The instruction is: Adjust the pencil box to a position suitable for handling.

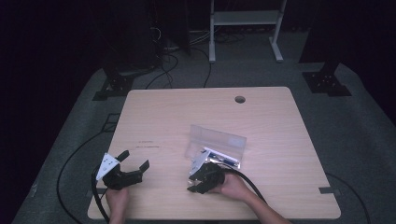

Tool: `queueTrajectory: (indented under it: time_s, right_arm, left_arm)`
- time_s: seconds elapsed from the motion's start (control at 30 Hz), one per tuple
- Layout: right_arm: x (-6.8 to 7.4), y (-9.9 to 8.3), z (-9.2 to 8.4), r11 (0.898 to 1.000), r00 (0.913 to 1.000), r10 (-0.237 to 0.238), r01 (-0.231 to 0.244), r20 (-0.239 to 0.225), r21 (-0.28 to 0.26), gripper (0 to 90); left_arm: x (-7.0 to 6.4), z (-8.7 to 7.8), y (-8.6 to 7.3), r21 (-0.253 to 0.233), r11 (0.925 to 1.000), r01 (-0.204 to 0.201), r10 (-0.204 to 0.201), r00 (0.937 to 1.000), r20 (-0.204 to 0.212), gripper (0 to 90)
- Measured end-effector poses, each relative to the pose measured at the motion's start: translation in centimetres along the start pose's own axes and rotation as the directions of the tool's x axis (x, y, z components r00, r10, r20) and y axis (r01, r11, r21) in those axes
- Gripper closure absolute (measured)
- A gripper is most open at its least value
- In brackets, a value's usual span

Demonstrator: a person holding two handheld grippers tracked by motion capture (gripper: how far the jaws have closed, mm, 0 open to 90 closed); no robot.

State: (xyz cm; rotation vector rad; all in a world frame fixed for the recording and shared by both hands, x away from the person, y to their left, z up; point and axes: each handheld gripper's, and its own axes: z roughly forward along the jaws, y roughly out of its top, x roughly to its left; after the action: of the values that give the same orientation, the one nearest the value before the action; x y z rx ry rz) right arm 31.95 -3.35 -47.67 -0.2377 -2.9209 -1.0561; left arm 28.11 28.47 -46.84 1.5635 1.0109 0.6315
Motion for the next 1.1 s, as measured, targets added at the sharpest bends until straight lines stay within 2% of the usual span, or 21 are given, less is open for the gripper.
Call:
queueTrajectory:
  time_s: [0.4, 0.63, 1.1]
  right_arm:
    - [-0.4, 0.1, -1.0, 1.000, 0.9998, 0.008, -0.007, 0.020, -0.024, 55.7]
    - [-1.0, 0.8, -2.2, 0.999, 0.9989, 0.012, -0.010, 0.046, -0.042, 55.8]
    - [-2.3, 2.1, -3.6, 0.997, 0.9967, 0.029, -0.024, 0.076, -0.074, 55.8]
  left_arm:
    - [0.0, 0.0, 0.0, -0.001, 1.0000, -0.002, 0.002, 1.0000, 0.000, 1.1]
    - [0.0, 0.0, 0.0, -0.001, 1.0000, 0.000, 0.000, 1.0000, 0.000, 1.1]
    - [0.0, 0.0, 0.0, -0.002, 1.0000, -0.001, 0.001, 1.0000, 0.002, 1.1]
